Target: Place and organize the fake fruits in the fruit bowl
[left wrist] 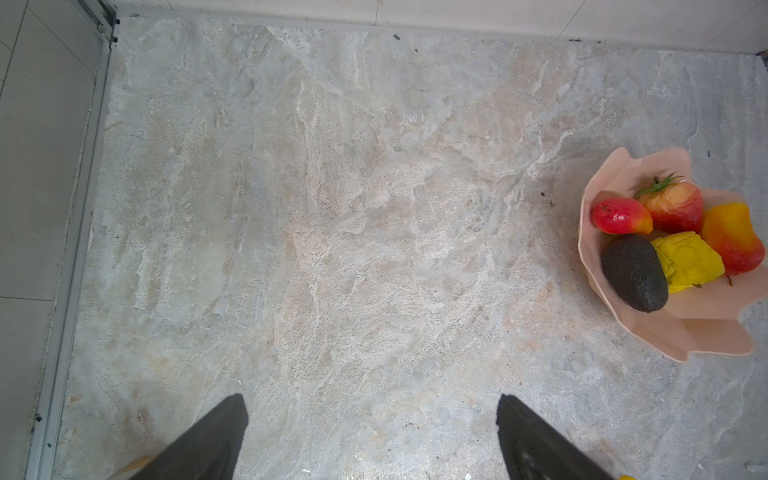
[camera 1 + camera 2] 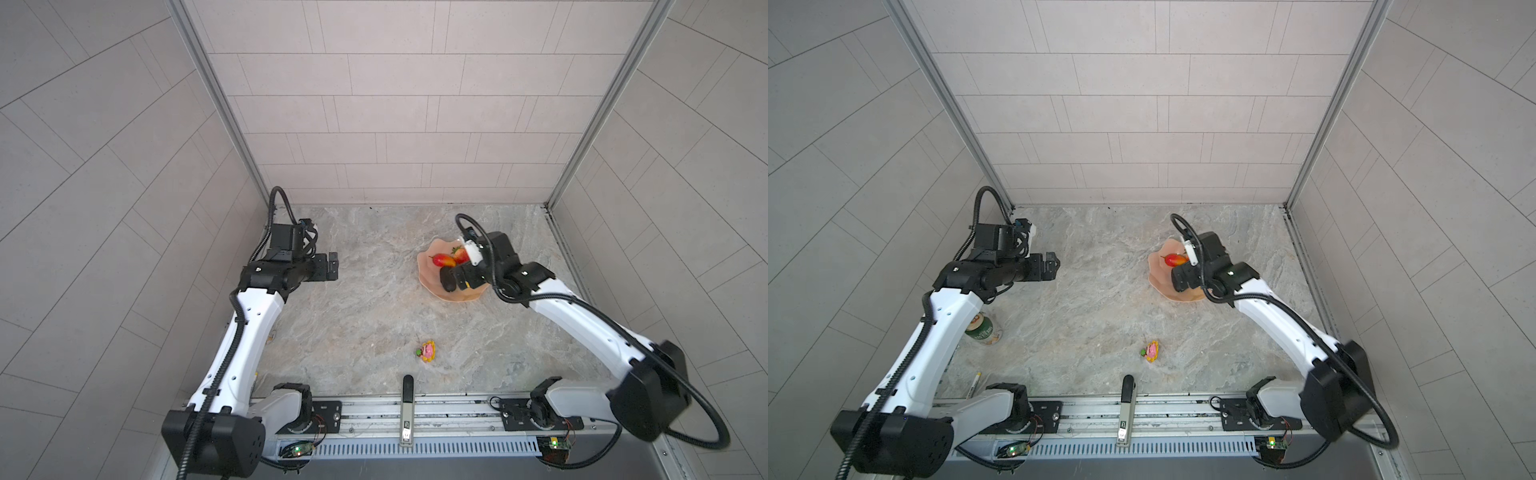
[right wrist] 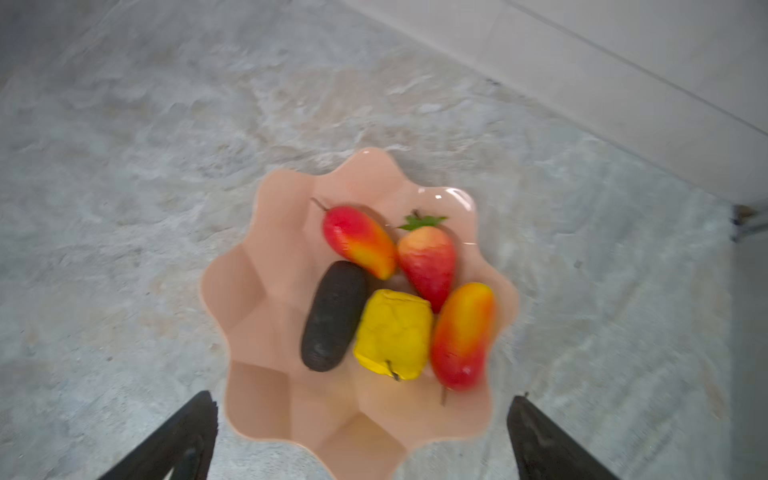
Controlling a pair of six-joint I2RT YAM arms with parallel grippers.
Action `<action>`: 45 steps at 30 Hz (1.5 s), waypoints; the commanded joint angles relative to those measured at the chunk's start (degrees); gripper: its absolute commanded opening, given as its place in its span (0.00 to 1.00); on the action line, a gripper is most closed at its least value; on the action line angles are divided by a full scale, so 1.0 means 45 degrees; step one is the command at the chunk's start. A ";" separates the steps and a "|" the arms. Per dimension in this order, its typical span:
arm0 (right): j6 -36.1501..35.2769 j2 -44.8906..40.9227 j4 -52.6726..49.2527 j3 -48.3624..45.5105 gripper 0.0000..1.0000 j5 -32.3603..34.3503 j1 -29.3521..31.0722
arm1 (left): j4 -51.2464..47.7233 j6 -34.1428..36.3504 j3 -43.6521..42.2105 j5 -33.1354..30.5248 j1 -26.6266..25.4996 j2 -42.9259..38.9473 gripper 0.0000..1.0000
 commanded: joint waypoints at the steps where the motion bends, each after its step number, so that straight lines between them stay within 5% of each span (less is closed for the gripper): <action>1: 0.0563 -0.1900 0.1195 -0.1641 1.00 0.1440 -0.0819 | 0.0030 -0.0106 0.0448 0.0235 0.0059 -0.0123 1.00; 5: 0.1270 -0.4039 0.2723 -0.3975 1.00 0.4494 -0.1375 | 0.2019 -0.1578 -0.0687 -0.0341 0.0009 -0.0733 1.00; 8: 0.2296 -0.5068 0.4538 -0.6212 1.00 0.6262 -0.1885 | 0.4200 -0.2492 -0.2549 -0.2515 -0.0051 -0.1213 1.00; 12: 0.2338 -0.5654 0.7433 -0.8728 1.00 0.6641 -0.2385 | 0.8537 -0.2670 -0.5836 -0.5042 -0.0051 -0.1659 1.00; 17: 0.1970 -0.4683 0.8368 -0.9117 1.00 0.6787 -0.2641 | 1.2016 -0.2428 -0.7943 -0.6223 -0.0046 -0.0685 1.00; 24: 0.1922 -0.1590 0.9957 -0.8604 1.00 0.6441 -0.2852 | 1.3300 -0.0458 -0.7840 -0.6486 -0.0061 0.1266 1.00; 29: 0.1169 0.0620 1.1388 -0.7685 1.00 0.5309 -0.3093 | 1.6251 0.0245 -0.9051 -0.6299 -0.0051 0.2034 1.00; 35: 0.0582 0.2354 1.1318 -0.6328 1.00 0.4157 -0.3335 | 1.8656 0.0755 -0.9656 -0.5844 -0.0031 0.3415 1.00; 40: -0.0189 0.2995 1.1337 -0.5814 1.00 0.3489 -0.3411 | 1.8500 0.0872 -0.9007 -0.5649 -0.0003 0.4587 1.00; 43: -0.0473 0.3932 1.3813 -0.6579 1.00 0.2814 -0.3802 | 1.9089 0.0603 -0.9276 -0.5733 0.0160 0.4797 1.00; 45: 0.0224 0.3860 1.3379 -0.6532 1.00 0.2180 -0.4320 | 1.9307 0.0558 -0.9400 -0.5741 0.0183 0.4799 1.00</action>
